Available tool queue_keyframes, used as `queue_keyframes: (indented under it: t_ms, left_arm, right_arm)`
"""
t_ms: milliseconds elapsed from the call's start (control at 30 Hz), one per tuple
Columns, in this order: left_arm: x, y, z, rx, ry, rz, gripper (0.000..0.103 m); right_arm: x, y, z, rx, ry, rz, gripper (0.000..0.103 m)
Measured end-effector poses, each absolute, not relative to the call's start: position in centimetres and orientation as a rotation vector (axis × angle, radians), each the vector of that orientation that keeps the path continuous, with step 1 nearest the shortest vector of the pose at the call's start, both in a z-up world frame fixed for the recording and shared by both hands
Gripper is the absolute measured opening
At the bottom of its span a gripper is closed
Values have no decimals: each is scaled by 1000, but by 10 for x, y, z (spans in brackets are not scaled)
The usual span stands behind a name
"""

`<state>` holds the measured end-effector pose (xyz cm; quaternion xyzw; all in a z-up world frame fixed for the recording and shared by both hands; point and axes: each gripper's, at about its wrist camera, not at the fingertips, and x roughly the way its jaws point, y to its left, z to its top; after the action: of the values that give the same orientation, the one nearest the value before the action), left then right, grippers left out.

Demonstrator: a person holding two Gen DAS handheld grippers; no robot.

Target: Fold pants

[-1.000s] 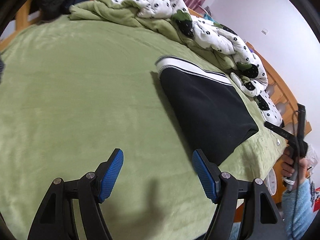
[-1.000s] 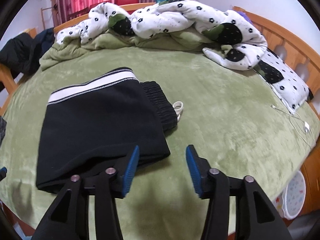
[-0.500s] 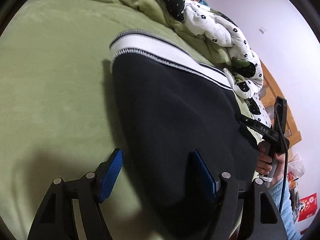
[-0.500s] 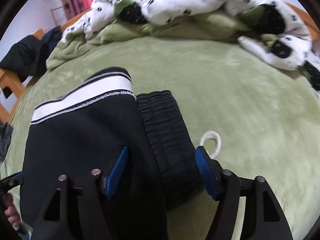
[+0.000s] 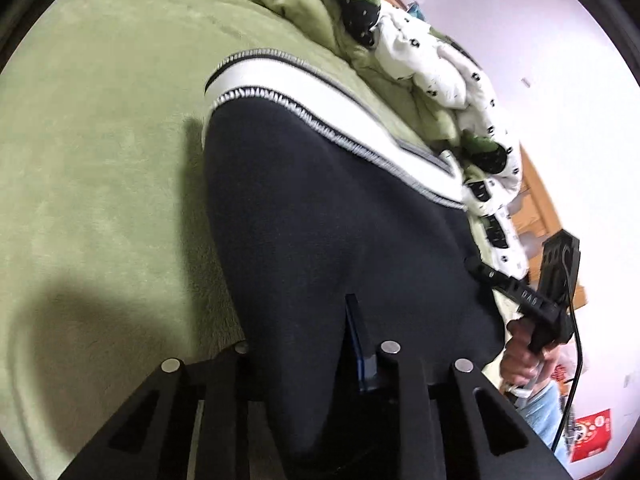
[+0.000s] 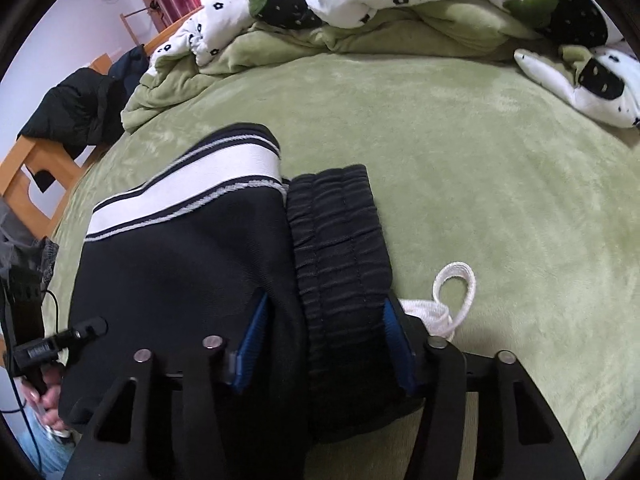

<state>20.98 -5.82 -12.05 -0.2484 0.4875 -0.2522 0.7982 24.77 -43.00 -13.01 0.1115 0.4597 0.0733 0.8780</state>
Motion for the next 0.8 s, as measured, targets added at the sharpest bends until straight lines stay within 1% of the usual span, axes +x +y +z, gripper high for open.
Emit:
queue_keyframes:
  t_ms: [67,100,133,200,233,400,533,600,667,733,767,800]
  left_arm:
    - [203,-50,-108,-524,1022,-560,22]
    - [200,-47,-104,-522,1011,-567,22]
    - [197,-42,-97,-516,997,-576,22]
    - [188,-29,-85,-488,972,-567,22]
    - [182,-19,-79,-470,964,-559,22]
    - [166,46,-58,-430,964,-494,22]
    - [152,102,-44,-402,977,-443,22]
    - [149,121,-50,-395,1012,-427,23]
    - [149,130,-70,-419,1076,-412,25]
    - [147,127,-88,-405,1122,-388,33]
    - [146,122,-97,-369,1141,-367,43]
    - [143,119,-100,-344,1137,-351,48]
  right_arm:
    - [235,-425,-119,238,942,158,39]
    - [228,-418,-111,241,926,171,28]
    - [220,-413,-102,257,907,193,21]
    - [207,-394,-84,277,876,236,17]
    - [202,-380,-79,262,872,245,12]
    - [179,-310,-67,267,862,330,11]
    - [165,-271,-70,364,867,451,11]
    - [160,-253,-74,383,863,503,11]
    - [160,-238,-82,381,873,527,11]
    - [164,-230,-94,350,880,502,13]
    - [166,-231,-101,331,885,471,14]
    - [168,-234,-106,318,894,451,18]
